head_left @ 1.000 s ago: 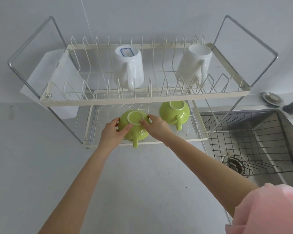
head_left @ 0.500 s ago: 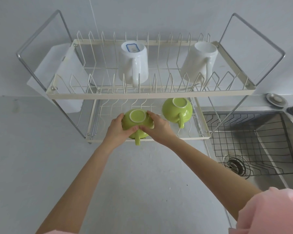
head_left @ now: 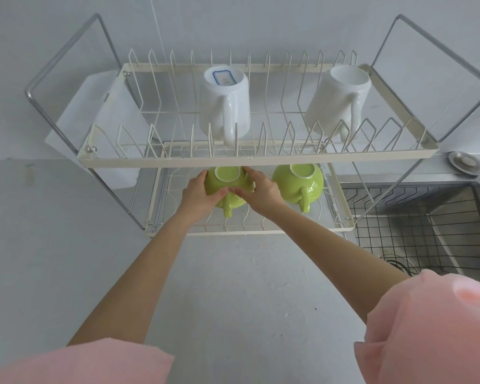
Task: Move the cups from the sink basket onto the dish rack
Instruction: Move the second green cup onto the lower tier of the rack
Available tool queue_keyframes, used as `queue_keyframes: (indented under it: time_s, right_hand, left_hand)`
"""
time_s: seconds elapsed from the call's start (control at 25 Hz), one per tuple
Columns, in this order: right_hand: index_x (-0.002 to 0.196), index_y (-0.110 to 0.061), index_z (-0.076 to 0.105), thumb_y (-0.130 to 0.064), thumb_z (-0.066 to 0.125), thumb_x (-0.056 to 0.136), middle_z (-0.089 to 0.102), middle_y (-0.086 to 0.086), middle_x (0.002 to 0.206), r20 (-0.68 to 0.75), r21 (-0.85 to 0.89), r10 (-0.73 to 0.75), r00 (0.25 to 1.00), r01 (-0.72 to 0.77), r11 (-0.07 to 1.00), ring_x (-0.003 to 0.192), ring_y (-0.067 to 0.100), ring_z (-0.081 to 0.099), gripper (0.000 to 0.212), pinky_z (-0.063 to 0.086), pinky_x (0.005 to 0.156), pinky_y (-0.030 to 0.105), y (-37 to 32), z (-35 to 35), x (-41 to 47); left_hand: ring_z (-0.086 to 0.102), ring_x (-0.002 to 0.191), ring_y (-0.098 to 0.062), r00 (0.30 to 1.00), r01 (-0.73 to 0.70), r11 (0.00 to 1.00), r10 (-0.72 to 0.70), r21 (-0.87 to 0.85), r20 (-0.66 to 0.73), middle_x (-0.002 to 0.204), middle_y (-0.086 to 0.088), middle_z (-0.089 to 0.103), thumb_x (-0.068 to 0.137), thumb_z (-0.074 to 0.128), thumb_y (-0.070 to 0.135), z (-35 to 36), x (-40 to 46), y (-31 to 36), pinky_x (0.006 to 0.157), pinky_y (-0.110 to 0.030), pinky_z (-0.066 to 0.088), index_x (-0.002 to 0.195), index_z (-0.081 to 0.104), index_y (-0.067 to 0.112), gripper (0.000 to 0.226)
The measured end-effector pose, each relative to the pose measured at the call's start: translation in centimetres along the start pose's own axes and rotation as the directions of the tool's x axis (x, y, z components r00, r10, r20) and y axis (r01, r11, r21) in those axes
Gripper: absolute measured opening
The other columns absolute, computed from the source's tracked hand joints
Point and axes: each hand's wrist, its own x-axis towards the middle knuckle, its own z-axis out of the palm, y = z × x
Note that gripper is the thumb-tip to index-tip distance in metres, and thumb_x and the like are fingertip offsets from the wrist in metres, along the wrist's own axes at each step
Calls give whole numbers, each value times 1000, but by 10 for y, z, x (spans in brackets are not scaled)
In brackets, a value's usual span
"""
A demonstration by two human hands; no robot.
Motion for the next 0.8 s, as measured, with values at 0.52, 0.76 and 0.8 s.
queue_keyframes:
  time_s: [0.52,0.76,0.8]
  right_hand:
    - [142,-14,31,-34,51,91,37,1,148,11,-31,-60,998,60,998,130,26,42,59,36,101,30,9,7,11]
    - [143,-12,31,-35,52,90,37,5,149,19,-56,-56,998,57,997,131,26,41,61,36,104,31,11,8,13]
    - [143,-12,31,-36,53,90,37,5,149,21,-56,-54,998,55,997,132,26,41,62,36,104,31,11,8,13]
  left_hand:
    - [42,126,-34,1000,6,1000,-6,-22,-18,139,-14,41,82,61,34,1,7,1,107,-49,36,136,35,16,62]
    - [44,126,-33,1000,-4,1000,4,-14,-15,138,-15,42,84,60,30,0,4,5,107,-46,37,136,35,14,60]
    - [45,125,-33,1000,-4,1000,4,-12,-12,138,-15,43,84,60,30,0,3,6,106,-45,38,135,36,14,59]
